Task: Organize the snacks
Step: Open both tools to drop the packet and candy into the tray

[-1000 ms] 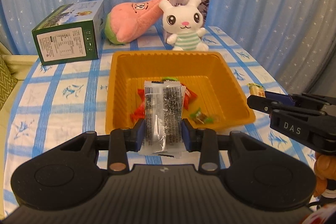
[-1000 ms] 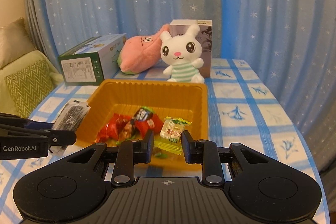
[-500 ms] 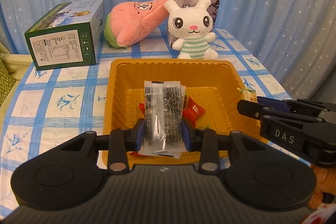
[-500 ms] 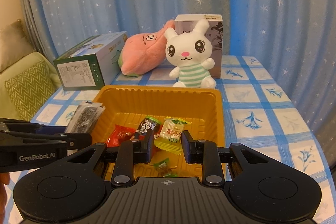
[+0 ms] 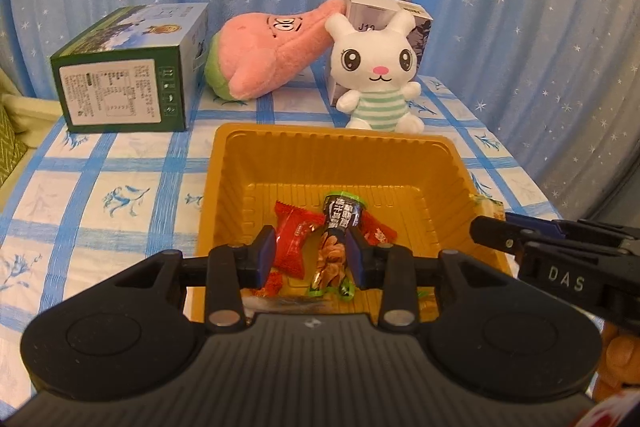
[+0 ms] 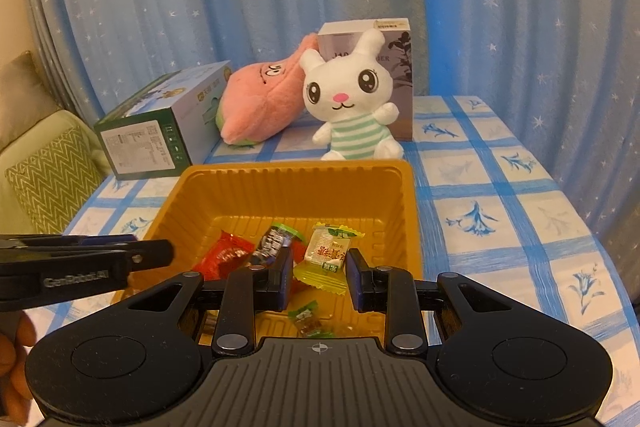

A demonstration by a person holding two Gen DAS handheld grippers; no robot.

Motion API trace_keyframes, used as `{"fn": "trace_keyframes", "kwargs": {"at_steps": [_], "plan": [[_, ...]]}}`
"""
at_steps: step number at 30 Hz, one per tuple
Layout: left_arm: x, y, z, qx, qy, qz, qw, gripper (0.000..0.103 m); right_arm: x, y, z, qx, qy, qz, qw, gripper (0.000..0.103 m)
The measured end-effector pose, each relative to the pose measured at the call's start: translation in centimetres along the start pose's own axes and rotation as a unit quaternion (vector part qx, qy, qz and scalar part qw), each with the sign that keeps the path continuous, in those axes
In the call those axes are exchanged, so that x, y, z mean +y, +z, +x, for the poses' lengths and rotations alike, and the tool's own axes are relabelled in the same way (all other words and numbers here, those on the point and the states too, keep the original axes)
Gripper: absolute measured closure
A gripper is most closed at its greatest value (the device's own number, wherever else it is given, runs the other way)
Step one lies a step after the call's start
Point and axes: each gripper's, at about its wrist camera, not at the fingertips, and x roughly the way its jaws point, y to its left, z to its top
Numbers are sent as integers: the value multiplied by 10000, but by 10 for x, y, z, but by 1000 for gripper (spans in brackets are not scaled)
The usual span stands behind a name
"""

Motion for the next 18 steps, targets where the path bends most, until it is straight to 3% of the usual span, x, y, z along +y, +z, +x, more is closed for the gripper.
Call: {"fn": "trace_keyframes", "kwargs": {"at_steps": [10,14,16,17,18], "plan": [[12,-7,-9,-1,13,-140,9999,68,-9,-2,0,51,56,179,9998,74],[12,-10,-13,-26,36,-165,9999,56,-12,2,0,12,393,372,9985,73],[13,-13,-17,-19,19,-202,9998,50,-14,3,0,-17,480,455,9978,49],[13,-15,-19,-16,12,-228,9997,45,-14,3,-3,-84,456,465,9978,31],[13,-17,-21,-24,2,-245,9997,44,-16,3,-6,-172,453,491,9976,29]]}}
